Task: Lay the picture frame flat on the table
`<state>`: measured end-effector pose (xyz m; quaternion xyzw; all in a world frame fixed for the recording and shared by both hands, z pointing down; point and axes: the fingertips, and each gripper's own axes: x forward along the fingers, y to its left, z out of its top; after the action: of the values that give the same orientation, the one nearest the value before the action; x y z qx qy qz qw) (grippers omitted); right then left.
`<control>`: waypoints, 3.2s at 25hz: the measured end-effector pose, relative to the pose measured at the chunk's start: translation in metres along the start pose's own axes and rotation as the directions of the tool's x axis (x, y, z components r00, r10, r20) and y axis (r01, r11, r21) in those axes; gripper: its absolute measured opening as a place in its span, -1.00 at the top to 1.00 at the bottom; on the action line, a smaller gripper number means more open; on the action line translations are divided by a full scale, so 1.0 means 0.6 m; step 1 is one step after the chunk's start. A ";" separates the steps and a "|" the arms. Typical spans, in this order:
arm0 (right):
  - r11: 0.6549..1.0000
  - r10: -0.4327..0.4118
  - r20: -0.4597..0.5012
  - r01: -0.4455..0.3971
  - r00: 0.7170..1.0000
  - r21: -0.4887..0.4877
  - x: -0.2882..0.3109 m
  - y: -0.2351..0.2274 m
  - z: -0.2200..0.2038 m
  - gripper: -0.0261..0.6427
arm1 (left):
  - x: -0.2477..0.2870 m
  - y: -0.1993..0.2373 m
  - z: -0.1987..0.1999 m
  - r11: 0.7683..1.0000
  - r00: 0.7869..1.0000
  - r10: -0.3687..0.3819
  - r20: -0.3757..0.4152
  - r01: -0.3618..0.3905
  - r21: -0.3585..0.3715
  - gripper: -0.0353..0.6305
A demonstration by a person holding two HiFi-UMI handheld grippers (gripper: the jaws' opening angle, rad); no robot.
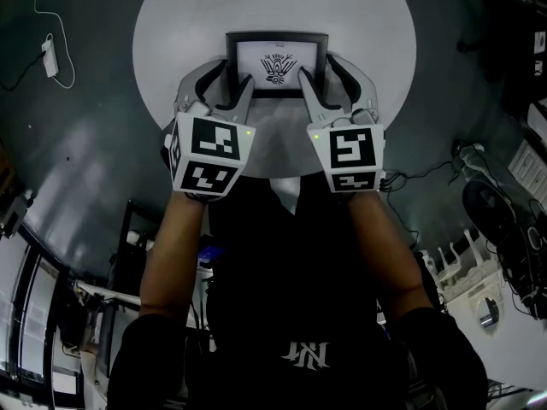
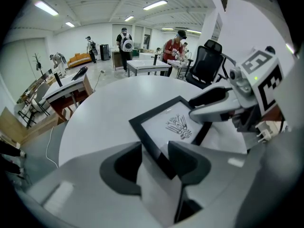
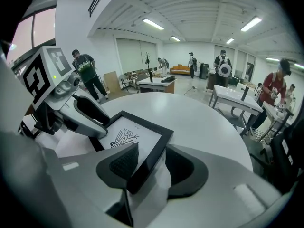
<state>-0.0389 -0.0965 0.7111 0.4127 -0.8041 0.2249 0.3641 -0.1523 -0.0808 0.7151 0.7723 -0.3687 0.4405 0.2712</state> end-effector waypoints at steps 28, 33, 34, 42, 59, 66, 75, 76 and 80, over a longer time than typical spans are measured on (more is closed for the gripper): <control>1.000 0.023 0.084 -0.021 0.996 -0.022 -0.051 -0.005 0.064 0.74 | -0.059 -0.005 0.068 0.998 0.991 0.025 0.132 -0.032 0.048 0.58; 0.998 0.038 0.105 -0.033 0.994 -0.053 -0.064 0.003 0.096 0.92 | -0.080 -0.002 0.086 0.998 0.987 0.021 0.158 -0.031 0.061 0.74; 0.998 0.051 0.117 -0.046 0.992 -0.049 -0.067 0.005 0.103 0.92 | -0.084 -0.001 0.089 0.997 0.987 0.021 0.160 -0.032 0.064 0.78; 0.978 0.208 0.180 -0.208 0.962 -0.015 -0.125 0.024 0.167 0.93 | -0.151 -0.018 0.146 0.996 0.977 -0.004 0.214 -0.015 0.089 0.88; 0.907 0.412 0.490 -0.396 0.769 -0.141 -0.441 0.065 0.448 0.93 | -0.499 -0.019 0.338 0.998 0.805 -0.057 0.590 0.050 0.029 0.88; 0.798 0.552 0.608 -0.573 0.571 -0.186 -0.595 0.043 0.497 0.93 | -0.615 -0.076 0.387 0.999 0.711 -0.046 0.702 0.028 0.038 0.88; 0.633 0.740 0.550 -0.677 0.387 -0.376 -0.735 0.020 0.455 0.93 | -0.728 -0.237 0.391 0.998 0.582 -0.040 0.812 0.062 0.005 0.88; 0.621 0.750 0.543 -0.687 0.379 -0.379 -0.737 0.022 0.446 0.93 | -0.732 -0.252 0.379 0.998 0.584 -0.041 0.811 0.066 0.003 0.88; 0.588 0.769 0.535 -0.714 0.349 -0.380 -0.741 0.044 0.425 0.93 | -0.740 -0.283 0.327 0.997 0.614 -0.031 0.789 0.075 -0.020 0.88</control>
<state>0.0127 -0.0282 0.2051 0.0388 -0.9818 0.1735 -0.0663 -0.0719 0.0188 0.2169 0.8906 -0.4383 0.0398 0.1145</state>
